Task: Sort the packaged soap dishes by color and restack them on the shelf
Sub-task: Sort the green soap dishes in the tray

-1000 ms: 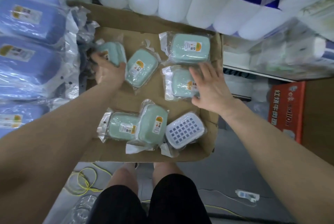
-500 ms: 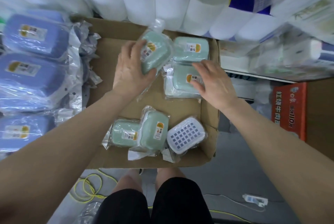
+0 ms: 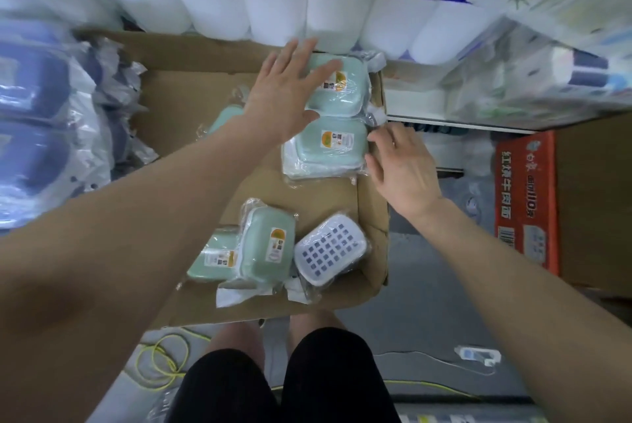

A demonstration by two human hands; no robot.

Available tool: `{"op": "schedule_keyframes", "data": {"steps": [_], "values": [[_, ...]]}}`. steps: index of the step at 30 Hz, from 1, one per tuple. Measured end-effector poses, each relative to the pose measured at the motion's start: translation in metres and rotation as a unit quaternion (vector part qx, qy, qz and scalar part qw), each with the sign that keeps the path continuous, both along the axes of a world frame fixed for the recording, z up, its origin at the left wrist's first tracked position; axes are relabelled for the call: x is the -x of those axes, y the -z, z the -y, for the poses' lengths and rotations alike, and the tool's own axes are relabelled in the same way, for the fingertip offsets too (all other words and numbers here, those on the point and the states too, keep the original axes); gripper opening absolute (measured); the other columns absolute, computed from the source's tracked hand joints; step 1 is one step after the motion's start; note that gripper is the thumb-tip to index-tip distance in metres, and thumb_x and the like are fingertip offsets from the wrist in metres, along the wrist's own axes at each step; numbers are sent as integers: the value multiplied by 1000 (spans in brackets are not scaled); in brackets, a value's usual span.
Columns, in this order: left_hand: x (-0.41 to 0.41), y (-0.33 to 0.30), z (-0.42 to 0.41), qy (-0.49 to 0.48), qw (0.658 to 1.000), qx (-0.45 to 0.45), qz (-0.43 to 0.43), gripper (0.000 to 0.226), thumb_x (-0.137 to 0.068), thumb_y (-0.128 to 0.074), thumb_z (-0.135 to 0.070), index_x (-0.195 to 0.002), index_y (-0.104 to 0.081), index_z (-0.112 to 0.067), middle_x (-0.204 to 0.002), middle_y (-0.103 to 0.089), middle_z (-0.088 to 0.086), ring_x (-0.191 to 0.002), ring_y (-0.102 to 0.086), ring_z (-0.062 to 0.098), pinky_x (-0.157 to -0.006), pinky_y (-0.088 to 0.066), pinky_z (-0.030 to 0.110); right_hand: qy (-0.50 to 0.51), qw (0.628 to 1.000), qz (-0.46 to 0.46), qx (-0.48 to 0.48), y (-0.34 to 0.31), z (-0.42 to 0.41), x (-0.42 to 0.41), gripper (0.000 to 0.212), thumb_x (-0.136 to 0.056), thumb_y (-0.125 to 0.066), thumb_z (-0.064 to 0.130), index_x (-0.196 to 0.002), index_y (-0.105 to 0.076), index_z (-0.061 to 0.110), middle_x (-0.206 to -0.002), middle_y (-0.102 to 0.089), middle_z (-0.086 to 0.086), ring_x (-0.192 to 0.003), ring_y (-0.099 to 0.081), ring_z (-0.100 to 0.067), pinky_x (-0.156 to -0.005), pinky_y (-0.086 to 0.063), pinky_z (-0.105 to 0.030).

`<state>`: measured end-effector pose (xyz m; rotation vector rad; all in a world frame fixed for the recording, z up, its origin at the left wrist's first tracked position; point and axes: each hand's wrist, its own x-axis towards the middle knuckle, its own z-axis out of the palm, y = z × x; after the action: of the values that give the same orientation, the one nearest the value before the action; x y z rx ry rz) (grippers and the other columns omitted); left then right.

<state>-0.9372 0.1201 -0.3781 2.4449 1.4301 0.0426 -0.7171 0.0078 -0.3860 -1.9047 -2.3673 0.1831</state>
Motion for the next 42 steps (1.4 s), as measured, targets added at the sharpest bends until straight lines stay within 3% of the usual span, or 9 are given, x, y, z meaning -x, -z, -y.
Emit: {"op": "schedule_keyframes", "data": {"steps": [5,8,14,18,23,28,34,39,42], "values": [[42,2,40,-184,978,-18,98,86,-82,-71,-30,-151,-21,-27,-158,-19,8,-146,-18,28,-118,-22,42,-63,998,-20,0,-7,17,26,19,-89,-58,20,-104,-59,7,-100,-55,-13,-88,-54,-30,-74,-49,-42],[76,25,69,-278,957,84,2,86,-82,-71,-33,-150,-19,-21,-156,-18,14,-143,-20,35,-114,-27,48,-94,995,-18,11,-5,33,44,23,-88,-61,23,-105,-61,7,-102,-57,-12,-91,-55,-31,-83,-49,-44],[105,54,93,-267,950,161,-29,98,-79,-75,-31,-152,-10,-27,-149,-25,20,-131,-34,41,-106,-36,50,-125,987,12,105,13,62,79,57,-74,-74,8,-128,-56,15,-122,-58,-11,-111,-55,-32,-96,-44,-46],[121,43,111,-279,952,114,44,92,-77,-74,-27,-150,-19,-22,-140,-35,18,-123,-41,41,-103,-36,48,-235,955,60,173,14,79,112,97,-72,-52,-11,-155,-22,28,-159,-26,-10,-143,-29,-35,-113,-31,-48],[156,25,140,-293,946,75,114,89,-76,-73,-27,-149,-23,-23,-143,-36,15,-126,-42,36,-102,-39,48,-331,925,94,161,15,77,148,81,-82,-57,-2,-152,-30,29,-162,-21,-3,-150,-12,-30,-119,-21,-46],[167,7,158,-320,935,85,131,90,-79,-74,-31,-150,-19,-26,-144,-34,15,-126,-41,36,-103,-39,52,-275,952,66,116,-5,71,137,48,-78,-67,30,-123,-56,16,-129,-59,-8,-128,-47,-32,-105,-40,-47],[159,-7,165,-353,920,117,122,92,-80,-72,-34,-151,-14,-28,-149,-28,16,-130,-39,39,-105,-37,53,-247,953,80,155,-27,67,117,80,-76,-78,29,-145,-38,24,-147,-42,-8,-130,-45,-31,-99,-47,-48],[153,-1,171,-371,913,122,115,92,-81,-71,-35,-152,-14,-25,-148,-29,15,-130,-38,37,-107,-35,51,-331,918,110,190,5,73,143,99,-68,-85,26,-150,-30,24,-154,-34,-8,-143,-29,-31,-118,-21,-47],[151,0,178,-390,908,109,105,92,-82,-70,-36,-153,-12,-25,-148,-28,16,-129,-40,38,-106,-37,51,-334,922,98,167,21,72,148,96,-68,-84,23,-149,-31,20,-150,-41,-9,-139,-35,-31,-118,-23,-45]]}}
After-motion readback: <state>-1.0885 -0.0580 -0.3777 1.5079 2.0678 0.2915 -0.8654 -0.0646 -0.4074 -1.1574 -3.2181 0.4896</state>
